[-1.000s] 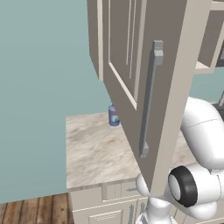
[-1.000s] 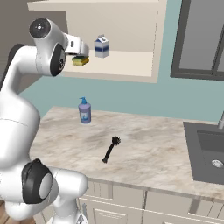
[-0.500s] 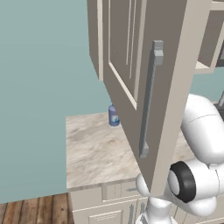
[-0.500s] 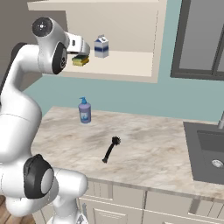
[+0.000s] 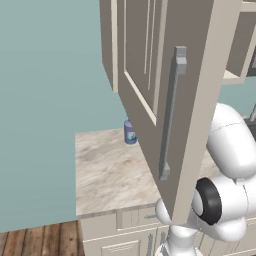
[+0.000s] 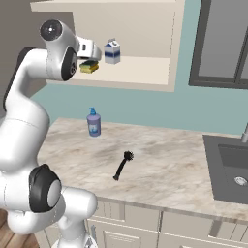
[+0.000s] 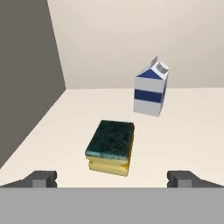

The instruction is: Pick the sponge and dish brush from the cabinet and place them on the counter.

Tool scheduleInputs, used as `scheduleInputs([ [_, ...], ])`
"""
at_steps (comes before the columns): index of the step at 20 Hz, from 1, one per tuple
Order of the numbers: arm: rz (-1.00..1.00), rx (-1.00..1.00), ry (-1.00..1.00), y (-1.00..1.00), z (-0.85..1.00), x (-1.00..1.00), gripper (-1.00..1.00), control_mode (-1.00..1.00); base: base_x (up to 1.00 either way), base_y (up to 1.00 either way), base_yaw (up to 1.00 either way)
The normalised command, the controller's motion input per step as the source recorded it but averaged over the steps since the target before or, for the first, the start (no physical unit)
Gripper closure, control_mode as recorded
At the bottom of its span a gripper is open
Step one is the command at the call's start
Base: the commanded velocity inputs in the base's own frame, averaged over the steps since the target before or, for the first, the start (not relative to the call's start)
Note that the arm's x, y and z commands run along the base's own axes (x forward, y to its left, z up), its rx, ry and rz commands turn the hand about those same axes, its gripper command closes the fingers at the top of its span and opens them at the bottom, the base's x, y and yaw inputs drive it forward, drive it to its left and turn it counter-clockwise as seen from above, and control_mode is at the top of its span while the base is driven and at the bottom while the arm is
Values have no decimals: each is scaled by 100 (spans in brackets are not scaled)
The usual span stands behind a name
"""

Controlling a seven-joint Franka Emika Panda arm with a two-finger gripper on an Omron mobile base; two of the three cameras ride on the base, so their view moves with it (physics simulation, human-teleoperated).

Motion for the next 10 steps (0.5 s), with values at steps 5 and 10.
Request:
scheduleInputs([
  [5,0,0,0,0,-5,11,-100,-100,0,0,0],
  [10,0,0,5,0,0,5,-100,-100,0,0,0],
])
